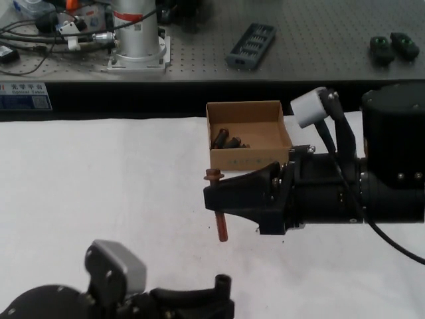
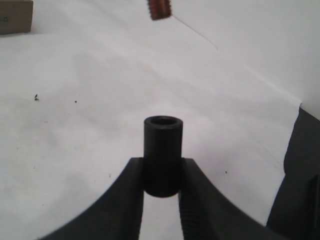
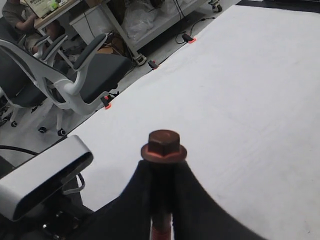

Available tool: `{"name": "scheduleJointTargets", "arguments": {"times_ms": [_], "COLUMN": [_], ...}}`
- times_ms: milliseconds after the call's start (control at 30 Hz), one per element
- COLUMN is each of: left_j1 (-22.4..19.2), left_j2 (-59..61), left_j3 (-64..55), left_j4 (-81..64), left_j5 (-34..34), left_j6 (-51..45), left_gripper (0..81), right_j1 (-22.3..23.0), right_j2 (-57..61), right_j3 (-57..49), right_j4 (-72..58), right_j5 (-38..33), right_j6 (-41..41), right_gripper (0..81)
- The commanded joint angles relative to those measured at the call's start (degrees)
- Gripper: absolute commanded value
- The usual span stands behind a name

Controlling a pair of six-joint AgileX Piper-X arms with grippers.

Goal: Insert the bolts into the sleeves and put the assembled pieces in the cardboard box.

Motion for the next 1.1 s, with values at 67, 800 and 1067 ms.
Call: {"name": "scheduleJointTargets", "arguments": {"times_ms": [67, 800, 1067], "left_j1": [-0.2, 1.4, 1.4], "left_j2": [4.4, 4.4, 4.4], "left_j3": [-3.6, -2.9, -3.0], "left_j4": [-2.2, -9.1, -8.3], "left_j5": [-0.2, -1.0, 3.5], "left_j6": [0.9, -1.7, -1.7], "left_gripper": [4.4, 4.4, 4.4], "right_j1": [-0.5, -5.1, -5.1], "right_j2": [-0.7, -0.7, -0.7], "right_j3": [1.5, 9.1, 9.3], "right_j4": [-3.8, -18.5, -18.5], "right_j5": [-2.8, -7.8, -7.8], "right_j6": [1.1, 11.1, 11.1], "right_gripper": [1.6, 1.6, 1.6]}}
